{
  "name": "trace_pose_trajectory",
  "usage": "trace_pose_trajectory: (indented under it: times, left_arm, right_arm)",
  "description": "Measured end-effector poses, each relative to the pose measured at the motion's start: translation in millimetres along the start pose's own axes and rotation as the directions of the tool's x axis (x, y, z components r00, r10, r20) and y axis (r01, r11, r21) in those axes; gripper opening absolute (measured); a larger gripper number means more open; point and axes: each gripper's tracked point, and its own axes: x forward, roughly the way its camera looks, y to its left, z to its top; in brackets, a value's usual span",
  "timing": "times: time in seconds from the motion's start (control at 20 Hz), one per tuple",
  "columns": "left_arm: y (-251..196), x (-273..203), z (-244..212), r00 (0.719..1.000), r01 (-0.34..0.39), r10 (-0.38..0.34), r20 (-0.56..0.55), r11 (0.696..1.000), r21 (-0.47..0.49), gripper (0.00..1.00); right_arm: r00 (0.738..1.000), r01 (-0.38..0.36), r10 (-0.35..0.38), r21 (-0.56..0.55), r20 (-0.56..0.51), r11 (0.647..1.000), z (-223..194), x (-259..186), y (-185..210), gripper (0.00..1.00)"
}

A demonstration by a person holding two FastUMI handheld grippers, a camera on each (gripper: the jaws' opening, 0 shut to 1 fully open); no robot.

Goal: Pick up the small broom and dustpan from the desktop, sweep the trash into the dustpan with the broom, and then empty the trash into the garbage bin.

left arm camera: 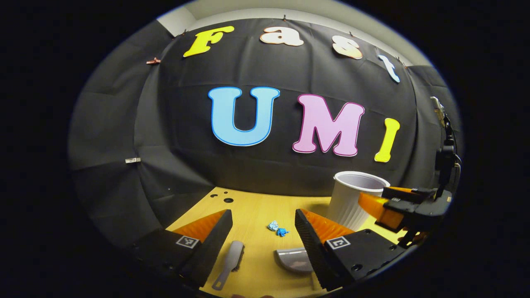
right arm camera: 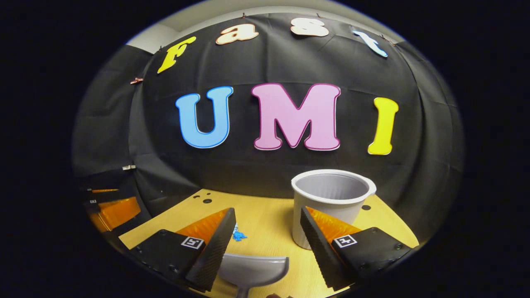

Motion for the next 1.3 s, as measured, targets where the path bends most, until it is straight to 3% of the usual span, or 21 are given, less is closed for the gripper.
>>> trace_pose_trajectory:
  times: [0.15,0.5,0.8,1.05,1.3]
  left_arm:
    - [-8,7,1,1.0,0.025,-0.025,-0.004,1.0,-0.006,0.95]
    - [8,23,-21,0.999,0.006,-0.005,-0.049,1.0,0.002,0.96]
    - [29,30,-51,0.982,-0.03,0.026,-0.187,0.999,-0.02,0.95]
    - [44,36,-82,0.945,-0.027,0.023,-0.325,1.0,-0.006,0.96]
    - [67,32,-133,0.866,-0.023,0.043,-0.497,0.999,0.045,0.96]
  right_arm:
    - [1.0,-0.018,0.017,-0.006,-0.02,1.0,-6,6,-1,0.97]
    - [0.999,-0.018,0.018,-0.002,-0.047,1.0,-20,10,-7,0.97]
    - [0.997,-0.015,0.014,-0.008,-0.078,1.0,-30,15,-5,0.97]
    - [0.994,-0.02,0.017,-0.027,-0.113,0.999,-48,22,0,0.98]
    - [0.984,-0.006,0.007,0.007,-0.179,1.0,-72,30,-3,0.98]
